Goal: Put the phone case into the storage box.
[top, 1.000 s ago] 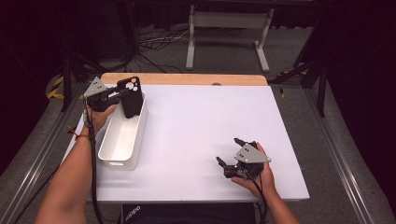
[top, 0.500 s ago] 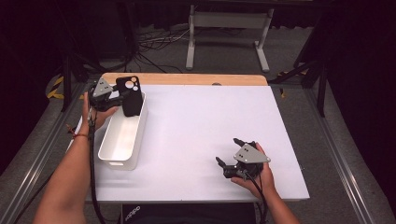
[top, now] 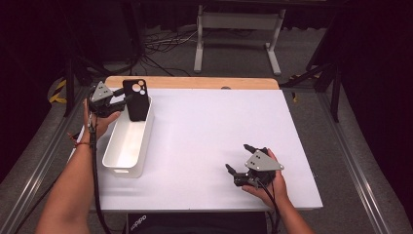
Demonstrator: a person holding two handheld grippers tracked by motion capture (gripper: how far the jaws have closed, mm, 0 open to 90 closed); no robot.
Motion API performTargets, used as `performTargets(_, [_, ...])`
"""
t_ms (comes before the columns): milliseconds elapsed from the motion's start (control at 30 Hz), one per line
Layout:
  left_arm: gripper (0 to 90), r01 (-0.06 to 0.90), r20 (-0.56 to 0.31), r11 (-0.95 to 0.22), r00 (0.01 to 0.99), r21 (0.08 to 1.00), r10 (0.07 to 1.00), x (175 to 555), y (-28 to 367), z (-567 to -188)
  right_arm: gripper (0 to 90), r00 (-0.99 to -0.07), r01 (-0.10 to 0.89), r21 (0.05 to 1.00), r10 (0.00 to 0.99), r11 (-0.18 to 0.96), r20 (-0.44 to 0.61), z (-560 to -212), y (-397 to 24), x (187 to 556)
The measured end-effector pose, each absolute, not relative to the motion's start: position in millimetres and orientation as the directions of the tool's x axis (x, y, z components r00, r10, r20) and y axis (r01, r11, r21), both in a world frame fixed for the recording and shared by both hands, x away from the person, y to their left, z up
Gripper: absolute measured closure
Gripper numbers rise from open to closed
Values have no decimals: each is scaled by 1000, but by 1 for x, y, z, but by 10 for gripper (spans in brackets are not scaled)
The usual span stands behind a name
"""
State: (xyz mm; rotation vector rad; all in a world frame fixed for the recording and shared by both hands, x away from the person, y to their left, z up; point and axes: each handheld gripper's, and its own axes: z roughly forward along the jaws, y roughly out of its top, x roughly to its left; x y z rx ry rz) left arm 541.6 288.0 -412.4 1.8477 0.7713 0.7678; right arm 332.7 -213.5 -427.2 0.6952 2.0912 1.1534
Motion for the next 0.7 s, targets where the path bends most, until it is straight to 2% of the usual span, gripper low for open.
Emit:
performTargets(300, [508, 147, 157, -299, 598, 943, 786, 527, 290, -401, 138, -656, 120, 873, 697, 473, -288, -426, -213, 332])
performTargets(700, [342, 130, 161, -287, 582, 949, 797, 509, 280, -391, 138, -660, 103, 875, 691, 473, -296, -424, -212, 331])
